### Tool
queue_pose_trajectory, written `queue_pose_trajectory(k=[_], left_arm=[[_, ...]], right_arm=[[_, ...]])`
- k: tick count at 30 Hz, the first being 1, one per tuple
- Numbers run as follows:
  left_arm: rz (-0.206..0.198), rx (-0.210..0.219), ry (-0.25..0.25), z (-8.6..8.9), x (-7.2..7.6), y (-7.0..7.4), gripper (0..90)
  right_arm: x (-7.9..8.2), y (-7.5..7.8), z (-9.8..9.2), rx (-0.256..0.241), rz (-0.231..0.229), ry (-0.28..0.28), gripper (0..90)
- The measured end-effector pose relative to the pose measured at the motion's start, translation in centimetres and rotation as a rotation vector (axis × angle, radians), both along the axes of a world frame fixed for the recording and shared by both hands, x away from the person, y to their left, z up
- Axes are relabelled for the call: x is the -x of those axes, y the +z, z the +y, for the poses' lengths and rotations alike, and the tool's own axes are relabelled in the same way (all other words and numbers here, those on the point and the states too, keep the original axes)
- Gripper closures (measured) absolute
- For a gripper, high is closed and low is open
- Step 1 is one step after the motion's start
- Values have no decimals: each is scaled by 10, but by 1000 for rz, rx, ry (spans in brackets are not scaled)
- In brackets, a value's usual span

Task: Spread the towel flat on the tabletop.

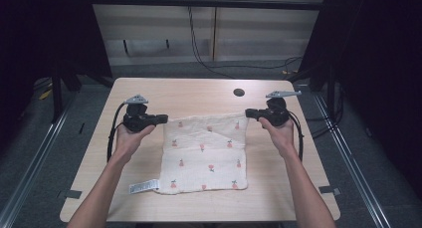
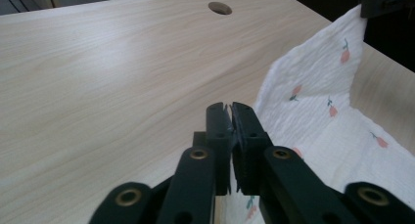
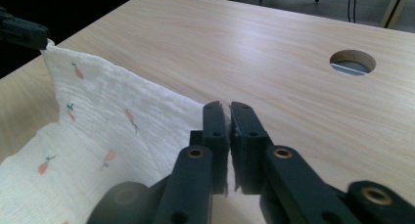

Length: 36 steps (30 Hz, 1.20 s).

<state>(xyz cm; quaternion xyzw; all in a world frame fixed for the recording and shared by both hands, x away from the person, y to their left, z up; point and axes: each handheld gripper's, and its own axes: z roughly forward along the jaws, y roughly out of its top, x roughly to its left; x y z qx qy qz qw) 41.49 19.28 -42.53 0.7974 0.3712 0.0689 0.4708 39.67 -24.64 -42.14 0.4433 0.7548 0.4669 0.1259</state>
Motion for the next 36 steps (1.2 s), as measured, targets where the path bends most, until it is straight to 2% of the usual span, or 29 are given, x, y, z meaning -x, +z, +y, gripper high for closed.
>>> queue_pose_trajectory(k=[1,3,6,8,11,15,17,18,20,22,25,28,29,31,34,36], left_arm=[[-3,-1,4,0,-1,1,822],[-12,20,10,2,-1,6,807],[-10,9,10,8,1,9,787],[-10,-7,14,13,4,9,772],[-11,1,13,19,14,6,759],[-8,-38,-35,21,31,-2,759],[-2,-38,-74,24,41,-7,818],[0,-65,-83,25,46,-9,834],[0,-73,-106,27,57,-10,859],[-3,-78,-127,28,68,-12,856],[28,-57,-145,29,82,-17,823],[42,-65,-163,27,93,-24,804],[50,-84,-158,26,95,-27,806],[68,-90,-137,25,97,-35,788],[95,-111,-141,22,96,-49,745],[105,-114,-147,19,96,-55,696]], right_arm=[[-1,-1,0,2,2,-10,801],[-2,-2,0,-2,6,-21,761],[1,2,-1,2,-13,-34,685],[5,5,-2,17,-15,-36,644],[13,8,-2,34,-10,-24,621],[28,7,1,62,4,12,617],[39,6,4,75,17,26,604],[46,6,5,80,22,38,605],[57,4,7,94,26,66,611],[67,0,8,88,34,79,623],[81,-11,10,88,63,99,632],[92,-27,17,120,91,126,639],[95,-32,18,122,97,128,643],[98,-41,23,140,111,132,650],[100,-56,26,161,121,98,661],[101,-60,27,168,122,93,659]])
